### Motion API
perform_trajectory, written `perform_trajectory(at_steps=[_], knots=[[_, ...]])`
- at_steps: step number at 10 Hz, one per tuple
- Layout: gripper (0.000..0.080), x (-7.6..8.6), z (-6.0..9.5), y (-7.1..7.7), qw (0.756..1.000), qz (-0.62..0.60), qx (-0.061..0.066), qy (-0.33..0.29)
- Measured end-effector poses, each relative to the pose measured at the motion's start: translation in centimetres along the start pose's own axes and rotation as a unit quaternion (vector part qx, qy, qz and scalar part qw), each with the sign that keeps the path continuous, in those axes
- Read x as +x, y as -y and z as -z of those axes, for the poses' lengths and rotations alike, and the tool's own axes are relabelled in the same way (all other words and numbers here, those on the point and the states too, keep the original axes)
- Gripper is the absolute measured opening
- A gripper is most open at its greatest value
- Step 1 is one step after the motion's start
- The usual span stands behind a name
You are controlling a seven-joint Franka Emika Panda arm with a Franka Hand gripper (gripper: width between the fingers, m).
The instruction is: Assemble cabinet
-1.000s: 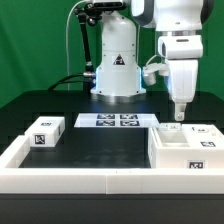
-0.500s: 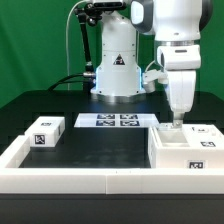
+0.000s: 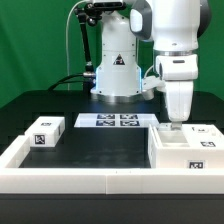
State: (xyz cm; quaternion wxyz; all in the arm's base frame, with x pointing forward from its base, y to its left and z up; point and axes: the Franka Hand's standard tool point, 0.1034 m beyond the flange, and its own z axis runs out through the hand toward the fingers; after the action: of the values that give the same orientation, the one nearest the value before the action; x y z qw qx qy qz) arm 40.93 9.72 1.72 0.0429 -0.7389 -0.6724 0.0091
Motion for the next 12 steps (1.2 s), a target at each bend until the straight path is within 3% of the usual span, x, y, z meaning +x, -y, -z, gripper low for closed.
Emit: perform_trajectory(at_steps=[3, 4, 5, 6, 11, 12], knots=[[0.0387, -0.01, -0.27, 0.18, 1.000, 0.000, 0.003, 0.000], [0.0184, -0.01, -0.32, 0.22, 1.000, 0.000, 0.004, 0.000], [0.0184, -0.01, -0.34, 0.23, 1.000, 0.000, 0.004, 0.000], [0.0067, -0.01, -0.31, 0.20, 1.000, 0.000, 0.004, 0.000], [0.0068, -0.01, -0.23, 0.18, 1.000, -0.001, 0.003, 0.000], [0.0068, 0.00, 0.55, 0.29, 1.000, -0.009, 0.002, 0.005]])
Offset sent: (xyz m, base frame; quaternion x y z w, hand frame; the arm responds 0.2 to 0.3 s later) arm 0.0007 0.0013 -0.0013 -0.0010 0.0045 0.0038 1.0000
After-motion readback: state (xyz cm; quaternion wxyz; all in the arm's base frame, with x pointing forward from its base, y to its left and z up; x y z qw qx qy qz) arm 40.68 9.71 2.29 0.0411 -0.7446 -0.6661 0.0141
